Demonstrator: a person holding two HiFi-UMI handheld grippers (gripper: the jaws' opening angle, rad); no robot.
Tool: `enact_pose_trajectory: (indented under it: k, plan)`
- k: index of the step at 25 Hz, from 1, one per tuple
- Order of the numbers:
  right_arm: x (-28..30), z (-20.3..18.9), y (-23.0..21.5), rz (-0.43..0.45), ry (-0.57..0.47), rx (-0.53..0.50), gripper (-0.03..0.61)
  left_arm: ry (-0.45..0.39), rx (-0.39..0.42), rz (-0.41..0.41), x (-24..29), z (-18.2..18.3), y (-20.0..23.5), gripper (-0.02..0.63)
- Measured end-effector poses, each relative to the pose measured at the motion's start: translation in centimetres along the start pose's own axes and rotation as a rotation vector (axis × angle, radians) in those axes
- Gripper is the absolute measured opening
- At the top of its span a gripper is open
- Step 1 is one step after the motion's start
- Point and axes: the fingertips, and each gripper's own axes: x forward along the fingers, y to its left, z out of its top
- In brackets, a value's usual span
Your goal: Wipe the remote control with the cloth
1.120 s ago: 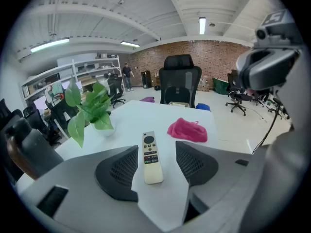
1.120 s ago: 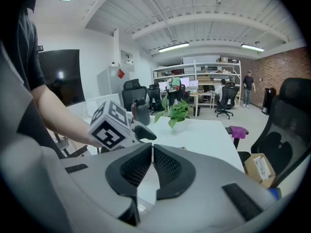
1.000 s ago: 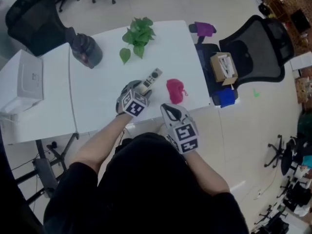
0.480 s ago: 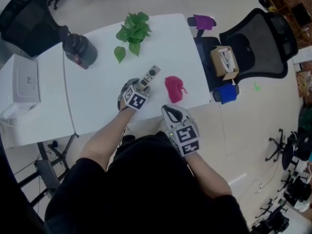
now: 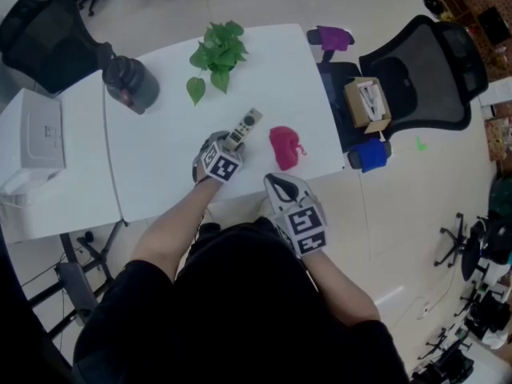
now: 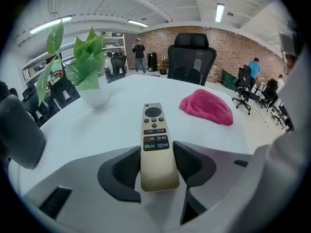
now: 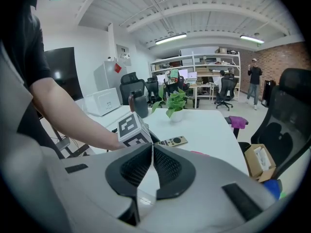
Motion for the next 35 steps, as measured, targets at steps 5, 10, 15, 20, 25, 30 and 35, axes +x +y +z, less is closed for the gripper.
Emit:
enact_pose_trajectory:
  k: [5, 10, 15, 20, 25, 30, 35]
  plan:
    - [-0.3, -0.2, -0.2, -0.008, -0.004, 0.002, 0.017, -0.005, 0.016, 0.012, -0.8, 0.0, 0.0, 0.212]
    - [-0.6, -0.7, -2.1, -0.041, 0.001, 0.002, 0.017, -0.049, 0.021, 0.018, -3.0, 0.6, -0.1, 0.210]
    - [0.0, -1.4, -5.3, -0.107, -0.001, 0.016, 0.020, -0.144, 0.033, 0.020, -7.2, 1.8, -0.6, 0.209]
    - [2.2, -2.6, -8.9, -0.176, 0.039, 0.001, 0.080, -0.247, 0.041, 0.037, -13.0, 3.6, -0.7, 0.209]
    - [5.6, -4.4, -11.9, -0.218, 0.115, -0.002, 0.179, -0.324, 0.037, 0.069, -18.5, 5.0, -0.6, 0.209]
    - [8.7, -7.2, -14.0, -0.244, 0.234, -0.004, 0.195, -0.374, 0.041, 0.106, -22.8, 5.5, -0.3, 0.209]
    - [11.0, -9.1, -15.0, -0.248, 0.323, 0.005, 0.195, -0.392, 0.063, 0.146, -25.6, 5.5, -0.2, 0.209]
